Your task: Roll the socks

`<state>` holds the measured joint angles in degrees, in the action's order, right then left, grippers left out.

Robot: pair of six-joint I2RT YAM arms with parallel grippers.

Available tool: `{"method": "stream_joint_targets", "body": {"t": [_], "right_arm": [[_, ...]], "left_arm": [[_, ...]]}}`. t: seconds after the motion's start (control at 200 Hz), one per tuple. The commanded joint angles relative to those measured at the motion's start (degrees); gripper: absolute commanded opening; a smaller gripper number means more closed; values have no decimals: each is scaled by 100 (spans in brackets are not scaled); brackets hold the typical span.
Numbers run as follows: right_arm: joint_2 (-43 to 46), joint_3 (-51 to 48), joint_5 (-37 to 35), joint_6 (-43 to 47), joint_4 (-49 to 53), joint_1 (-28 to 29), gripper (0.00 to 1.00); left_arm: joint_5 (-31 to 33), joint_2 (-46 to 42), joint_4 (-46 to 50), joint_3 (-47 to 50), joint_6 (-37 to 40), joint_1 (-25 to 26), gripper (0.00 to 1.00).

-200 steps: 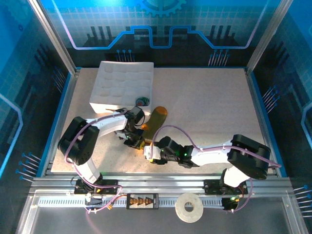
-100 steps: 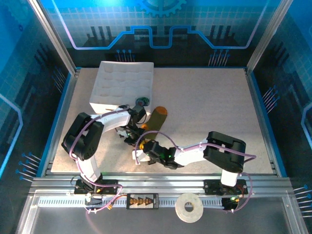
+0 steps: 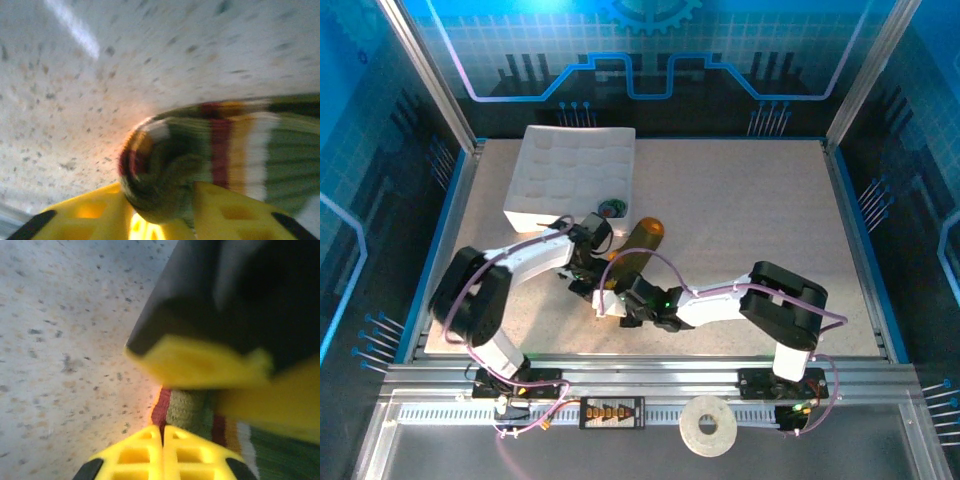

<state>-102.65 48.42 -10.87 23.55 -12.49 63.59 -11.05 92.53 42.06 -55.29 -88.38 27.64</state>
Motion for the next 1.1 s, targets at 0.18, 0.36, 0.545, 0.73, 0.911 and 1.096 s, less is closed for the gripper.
{"method": "stream_joint_targets", "body": {"t": [0.18,0.36,0.545,0.73,0.911,1.096], "right_arm": [[-599,-15,1825,-1192,1578,-680,0],[-953,164,2503,-1621,1781,-1100,0],[-1209,473,3114,-2028,1906,-1511,0],[-1342,548,3634,-2370,1881,-1819,0],[-1487,630,4005,-2590,1914,-1973,0],[-1661,756,4039,-2845,2078,-2109,0]], "left_arm": [[171,-1081,-428,557,-197,-309,66],[331,-1689,-624,1072,-110,-312,64],[413,-2040,-777,1305,473,-260,55],[532,-2203,-1686,1685,755,-148,51],[556,-1742,-2084,1678,781,-3,52],[821,-1647,-2106,1572,819,161,52]]}}
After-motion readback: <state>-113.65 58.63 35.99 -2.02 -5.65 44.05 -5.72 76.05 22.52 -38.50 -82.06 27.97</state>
